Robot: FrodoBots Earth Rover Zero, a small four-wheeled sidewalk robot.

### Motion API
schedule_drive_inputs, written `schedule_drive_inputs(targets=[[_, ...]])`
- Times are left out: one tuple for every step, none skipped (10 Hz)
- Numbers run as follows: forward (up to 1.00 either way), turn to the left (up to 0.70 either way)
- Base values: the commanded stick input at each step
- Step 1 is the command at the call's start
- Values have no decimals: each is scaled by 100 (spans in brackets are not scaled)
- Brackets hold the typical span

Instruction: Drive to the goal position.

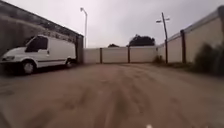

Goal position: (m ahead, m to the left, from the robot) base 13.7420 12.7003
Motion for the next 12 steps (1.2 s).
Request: schedule_drive_inputs(targets=[[85, 5], [85, 5], [85, 5], [85, 5], [85, 5], [85, 5], [85, 5], [85, 5], [85, 5], [85, 5], [85, 5], [85, 5]])
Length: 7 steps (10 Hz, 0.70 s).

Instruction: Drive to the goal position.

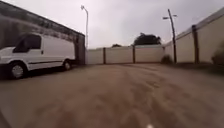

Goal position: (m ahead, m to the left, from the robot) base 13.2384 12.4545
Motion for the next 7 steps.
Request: schedule_drive_inputs(targets=[[85, 5], [85, 5], [85, 5], [85, 5], [85, 5], [85, 5], [85, 5]])
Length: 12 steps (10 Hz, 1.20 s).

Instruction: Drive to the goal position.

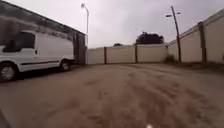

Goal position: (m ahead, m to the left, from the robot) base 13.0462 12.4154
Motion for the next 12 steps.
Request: schedule_drive_inputs(targets=[[85, 5], [85, 5], [85, 5], [85, 5], [85, 5], [85, 5], [85, 5], [85, 5], [85, 5], [85, 5], [85, 5], [85, 5]])
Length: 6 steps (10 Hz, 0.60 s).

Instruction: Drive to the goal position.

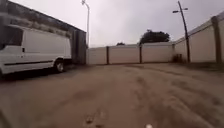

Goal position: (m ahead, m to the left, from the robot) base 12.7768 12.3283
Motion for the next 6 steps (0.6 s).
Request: schedule_drive_inputs(targets=[[85, 5], [85, 5], [85, 5], [85, 5], [85, 5], [85, 5]])
